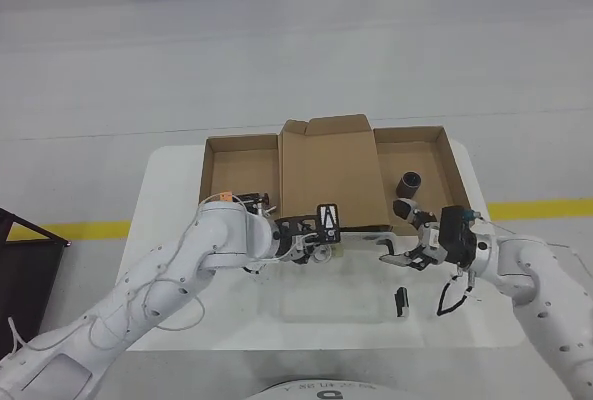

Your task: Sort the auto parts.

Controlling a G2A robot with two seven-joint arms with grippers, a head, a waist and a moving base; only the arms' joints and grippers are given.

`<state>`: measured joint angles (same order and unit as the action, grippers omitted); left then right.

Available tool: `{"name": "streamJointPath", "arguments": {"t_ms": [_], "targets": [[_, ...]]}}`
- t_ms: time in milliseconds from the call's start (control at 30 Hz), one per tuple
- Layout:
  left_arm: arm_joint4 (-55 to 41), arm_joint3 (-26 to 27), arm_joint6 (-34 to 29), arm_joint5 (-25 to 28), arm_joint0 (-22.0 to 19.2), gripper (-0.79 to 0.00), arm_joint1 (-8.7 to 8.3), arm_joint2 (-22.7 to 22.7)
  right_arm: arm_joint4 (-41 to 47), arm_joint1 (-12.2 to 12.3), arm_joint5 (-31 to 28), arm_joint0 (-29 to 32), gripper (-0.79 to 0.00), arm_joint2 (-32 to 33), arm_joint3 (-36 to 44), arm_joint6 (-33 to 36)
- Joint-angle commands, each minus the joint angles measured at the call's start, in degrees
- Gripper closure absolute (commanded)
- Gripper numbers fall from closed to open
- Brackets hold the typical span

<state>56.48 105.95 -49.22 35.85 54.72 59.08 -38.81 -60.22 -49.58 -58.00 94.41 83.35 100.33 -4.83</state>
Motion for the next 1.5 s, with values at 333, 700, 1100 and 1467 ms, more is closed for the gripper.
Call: {"name": "streamJointPath", "arguments": {"t_ms": [333,700,1100,1467], "targets": [[20.9,9.5,7.7,-7.9,4.4,0.000,-0.19,0.2,22.5,0.4,3.8,-7.5,-0.480,-10.6,-1.6,26.6],[28.8,11.3,8.7,-10.9,6.9,0.000,0.50,1.6,42.5,0.6,3.3,-13.2,-0.483,-15.9,-5.0,39.0],[36.6,11.0,9.1,-14.3,8.8,0.000,1.58,2.6,53.8,0.4,6.5,-18.4,-0.591,-20.0,-8.5,45.0],[39.5,11.1,8.3,-14.4,8.8,0.000,2.93,3.1,55.2,-0.5,8.2,-22.5,-0.286,-24.0,-11.1,47.1]]}}
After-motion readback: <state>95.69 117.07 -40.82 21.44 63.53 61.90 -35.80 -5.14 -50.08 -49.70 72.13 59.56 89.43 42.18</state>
